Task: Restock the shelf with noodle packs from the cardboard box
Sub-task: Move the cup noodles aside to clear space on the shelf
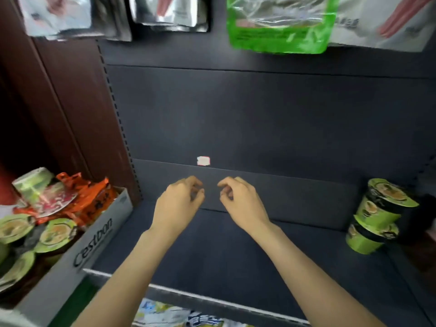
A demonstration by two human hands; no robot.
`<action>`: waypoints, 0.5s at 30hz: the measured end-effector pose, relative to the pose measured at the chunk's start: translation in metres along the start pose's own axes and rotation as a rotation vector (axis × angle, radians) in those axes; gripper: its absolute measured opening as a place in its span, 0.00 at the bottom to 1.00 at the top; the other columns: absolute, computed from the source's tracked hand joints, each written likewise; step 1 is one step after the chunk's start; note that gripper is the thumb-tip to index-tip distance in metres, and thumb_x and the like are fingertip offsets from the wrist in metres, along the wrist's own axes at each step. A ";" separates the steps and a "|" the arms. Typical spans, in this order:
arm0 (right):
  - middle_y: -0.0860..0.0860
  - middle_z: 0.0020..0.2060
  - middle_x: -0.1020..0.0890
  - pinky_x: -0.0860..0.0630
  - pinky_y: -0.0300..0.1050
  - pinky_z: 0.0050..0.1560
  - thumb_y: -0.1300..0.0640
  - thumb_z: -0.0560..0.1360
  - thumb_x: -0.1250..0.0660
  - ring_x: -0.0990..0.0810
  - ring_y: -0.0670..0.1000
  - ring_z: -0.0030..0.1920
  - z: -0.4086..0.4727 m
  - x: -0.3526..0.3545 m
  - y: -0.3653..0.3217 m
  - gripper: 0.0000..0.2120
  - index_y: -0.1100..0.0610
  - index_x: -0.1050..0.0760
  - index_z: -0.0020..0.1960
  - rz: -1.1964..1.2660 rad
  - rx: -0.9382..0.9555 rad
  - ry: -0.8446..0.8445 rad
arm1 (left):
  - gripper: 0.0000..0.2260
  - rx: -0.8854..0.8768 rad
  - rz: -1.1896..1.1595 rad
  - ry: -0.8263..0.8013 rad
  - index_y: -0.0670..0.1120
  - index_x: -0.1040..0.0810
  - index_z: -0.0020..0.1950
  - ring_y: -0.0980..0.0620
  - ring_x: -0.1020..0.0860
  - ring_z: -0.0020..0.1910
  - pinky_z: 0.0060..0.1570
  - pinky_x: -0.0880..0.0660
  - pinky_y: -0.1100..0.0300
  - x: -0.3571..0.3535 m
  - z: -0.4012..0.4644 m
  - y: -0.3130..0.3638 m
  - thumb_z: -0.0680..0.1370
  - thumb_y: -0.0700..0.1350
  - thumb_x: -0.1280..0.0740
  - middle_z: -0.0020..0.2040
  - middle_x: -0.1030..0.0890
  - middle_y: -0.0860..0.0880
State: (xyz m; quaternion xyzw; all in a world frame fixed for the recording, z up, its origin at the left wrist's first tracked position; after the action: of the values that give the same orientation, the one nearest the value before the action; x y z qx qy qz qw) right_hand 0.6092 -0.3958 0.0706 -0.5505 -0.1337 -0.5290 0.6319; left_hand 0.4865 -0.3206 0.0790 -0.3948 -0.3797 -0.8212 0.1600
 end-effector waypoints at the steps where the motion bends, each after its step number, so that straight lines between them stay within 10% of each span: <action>1: 0.48 0.49 0.23 0.24 0.47 0.51 0.58 0.77 0.40 0.24 0.48 0.51 0.002 -0.018 -0.019 0.11 0.53 0.25 0.57 0.014 0.000 -0.009 | 0.08 0.003 0.015 0.000 0.50 0.23 0.55 0.53 0.22 0.46 0.40 0.30 0.60 0.014 -0.004 -0.021 0.78 0.48 0.37 0.48 0.20 0.55; 15: 0.50 0.55 0.27 0.24 0.50 0.52 0.58 0.78 0.39 0.25 0.50 0.54 0.041 -0.255 -0.214 0.13 0.53 0.28 0.62 0.117 0.104 -0.331 | 0.08 0.289 0.121 0.040 0.48 0.22 0.54 0.45 0.22 0.49 0.45 0.24 0.52 0.149 -0.036 -0.310 0.77 0.46 0.37 0.50 0.20 0.48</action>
State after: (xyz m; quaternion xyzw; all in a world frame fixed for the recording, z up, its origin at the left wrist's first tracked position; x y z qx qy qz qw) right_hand 0.3479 -0.1926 0.0123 -0.6034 -0.2309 -0.3859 0.6586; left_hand 0.1980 -0.1374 0.0248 -0.3734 -0.4659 -0.7547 0.2719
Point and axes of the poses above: each hand's wrist, its own z-axis towards the middle knuckle, its own x-axis out of the back of the hand, y = z × x, the point moved 8 cm from there along z, towards the middle knuckle
